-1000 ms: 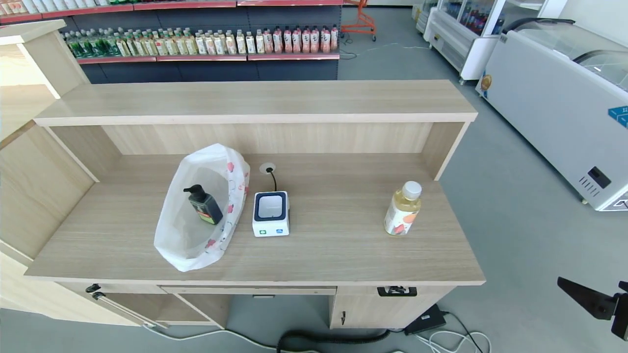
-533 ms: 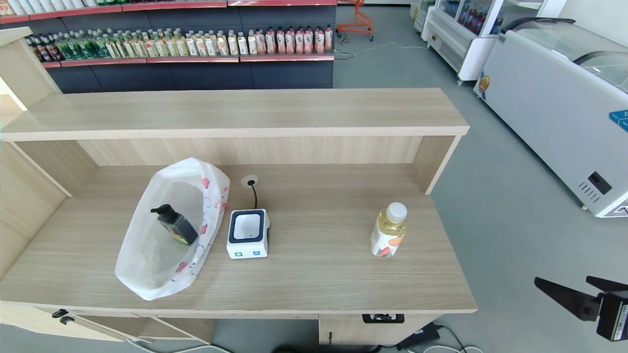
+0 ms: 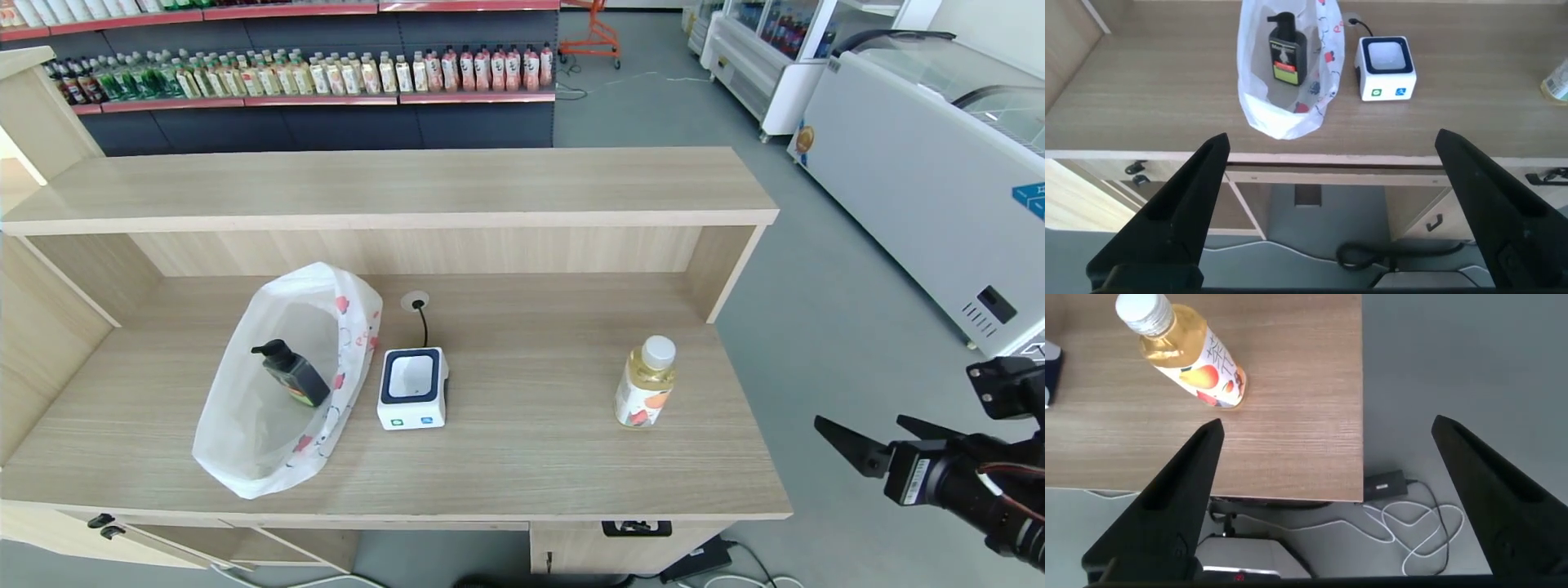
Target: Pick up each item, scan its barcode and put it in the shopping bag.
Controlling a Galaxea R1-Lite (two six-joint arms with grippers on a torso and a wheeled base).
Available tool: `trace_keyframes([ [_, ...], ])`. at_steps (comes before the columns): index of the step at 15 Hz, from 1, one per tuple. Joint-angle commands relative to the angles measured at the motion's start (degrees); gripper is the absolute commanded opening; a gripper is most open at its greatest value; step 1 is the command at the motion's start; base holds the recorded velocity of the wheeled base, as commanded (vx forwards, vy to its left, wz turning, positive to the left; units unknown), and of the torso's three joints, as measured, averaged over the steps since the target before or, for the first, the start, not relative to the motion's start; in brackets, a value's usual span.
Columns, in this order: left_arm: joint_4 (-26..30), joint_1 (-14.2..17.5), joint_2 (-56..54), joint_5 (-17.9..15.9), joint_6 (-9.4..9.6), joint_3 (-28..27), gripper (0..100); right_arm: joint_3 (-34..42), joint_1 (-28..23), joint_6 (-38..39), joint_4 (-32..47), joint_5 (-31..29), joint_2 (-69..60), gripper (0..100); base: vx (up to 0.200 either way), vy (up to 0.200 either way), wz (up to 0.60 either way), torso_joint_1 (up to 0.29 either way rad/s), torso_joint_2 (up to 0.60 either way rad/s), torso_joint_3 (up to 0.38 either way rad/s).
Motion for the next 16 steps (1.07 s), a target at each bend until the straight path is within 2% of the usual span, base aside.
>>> trace_keyframes([
  [1, -0.01, 0.04, -0.02, -0.01, 0.00, 0.01, 100, 4.29, 11.51, 4.79, -16.45, -8.75, 18.02, 100, 0.000, 0.000, 0.00, 0.000, 0.00, 0.000],
  [2, -0.01, 0.04, -0.02, -0.01, 0.00, 0.01, 100, 4.29, 15.20, 6.72, -19.09, -11.21, 19.87, 100, 0.000, 0.000, 0.00, 0.000, 0.00, 0.000],
  [4, -0.01, 0.04, -0.02, -0.01, 0.00, 0.01, 100, 4.12, 18.98, 7.60, -19.70, -13.76, 22.50, 100, 0.000, 0.000, 0.00, 0.000, 0.00, 0.000],
  [8, -0.01, 0.04, -0.02, -0.01, 0.00, 0.01, 100, -2.74, 19.16, 8.13, -19.88, -16.40, 26.72, 100, 0.000, 0.000, 0.00, 0.000, 0.00, 0.000],
  [16, -0.01, 0.04, -0.02, -0.01, 0.00, 0.01, 100, -15.57, 21.35, 5.75, -19.35, -16.22, 34.81, 100, 0.000, 0.000, 0.00, 0.000, 0.00, 0.000],
])
